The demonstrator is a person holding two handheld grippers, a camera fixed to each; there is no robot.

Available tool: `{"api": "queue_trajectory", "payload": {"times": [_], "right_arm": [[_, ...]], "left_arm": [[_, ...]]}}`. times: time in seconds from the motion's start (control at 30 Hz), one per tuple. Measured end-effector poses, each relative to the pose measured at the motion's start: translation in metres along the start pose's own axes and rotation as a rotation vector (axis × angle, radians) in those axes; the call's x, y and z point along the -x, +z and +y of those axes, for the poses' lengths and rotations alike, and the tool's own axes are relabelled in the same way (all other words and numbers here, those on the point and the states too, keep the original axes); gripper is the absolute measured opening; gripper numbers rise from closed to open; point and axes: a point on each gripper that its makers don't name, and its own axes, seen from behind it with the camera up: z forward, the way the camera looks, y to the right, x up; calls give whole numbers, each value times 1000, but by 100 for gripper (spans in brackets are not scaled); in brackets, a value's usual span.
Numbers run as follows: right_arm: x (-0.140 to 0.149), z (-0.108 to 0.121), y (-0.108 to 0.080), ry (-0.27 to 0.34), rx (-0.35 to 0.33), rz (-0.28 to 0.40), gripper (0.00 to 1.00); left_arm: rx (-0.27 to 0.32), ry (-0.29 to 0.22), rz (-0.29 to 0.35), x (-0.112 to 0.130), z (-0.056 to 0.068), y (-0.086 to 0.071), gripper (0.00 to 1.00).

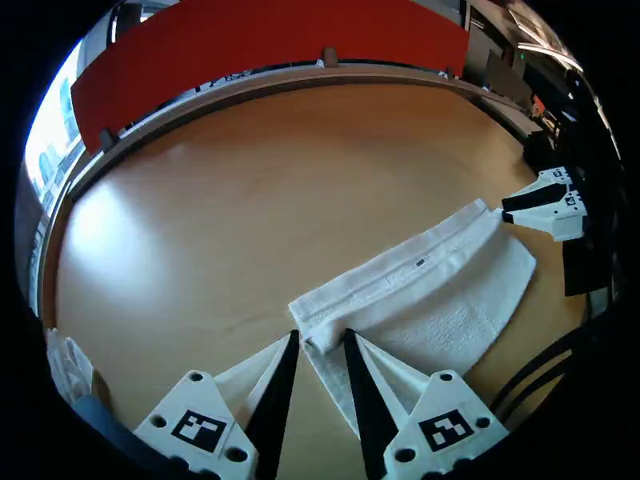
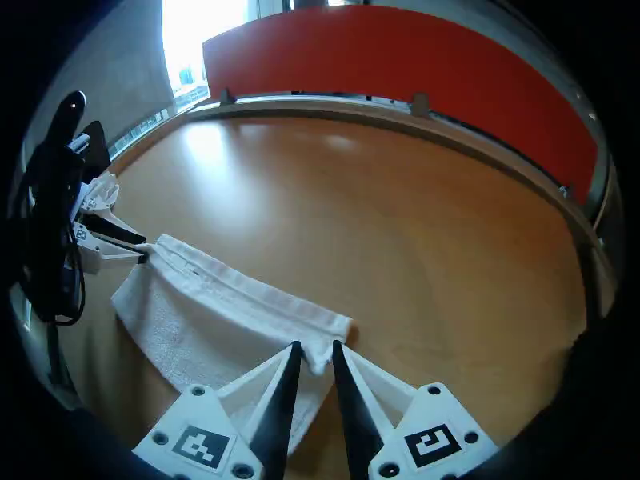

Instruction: Fold towel

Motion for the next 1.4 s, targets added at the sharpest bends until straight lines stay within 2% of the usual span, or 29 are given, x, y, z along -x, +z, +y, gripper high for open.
{"api": "queue_trajectory", "payload": {"times": [0.1, 0.23, 0.3, 0.37, 0.7, 0.83, 1.1, 1.4], "right_arm": [[-1, 2, 1, 0, 7, 1, 32], [-3, 6, 3, 4, 16, 3, 37], [-4, 7, 3, 4, 20, 2, 43], [-4, 10, 3, 3, 30, 0, 48], [-10, 19, 5, -7, 63, 13, 68], [-16, 21, 2, -7, 67, 30, 91], [-17, 19, -4, -11, 64, 38, 94], [-7, 6, -18, -5, 43, 47, 93]], "left_arm": [[-7, -3, 4, -2, -3, 0, 47], [-18, 2, 4, -4, -7, 2, 49], [-25, 5, 5, -6, -10, 3, 60], [-33, 7, 7, -7, -14, 3, 63], [-71, -6, 24, -14, -31, 2, 95], [-76, -24, 34, -16, -35, -2, 96], [-66, -57, 31, -8, -35, -8, 97], [-59, -90, 38, 9, -29, -24, 97]]}}
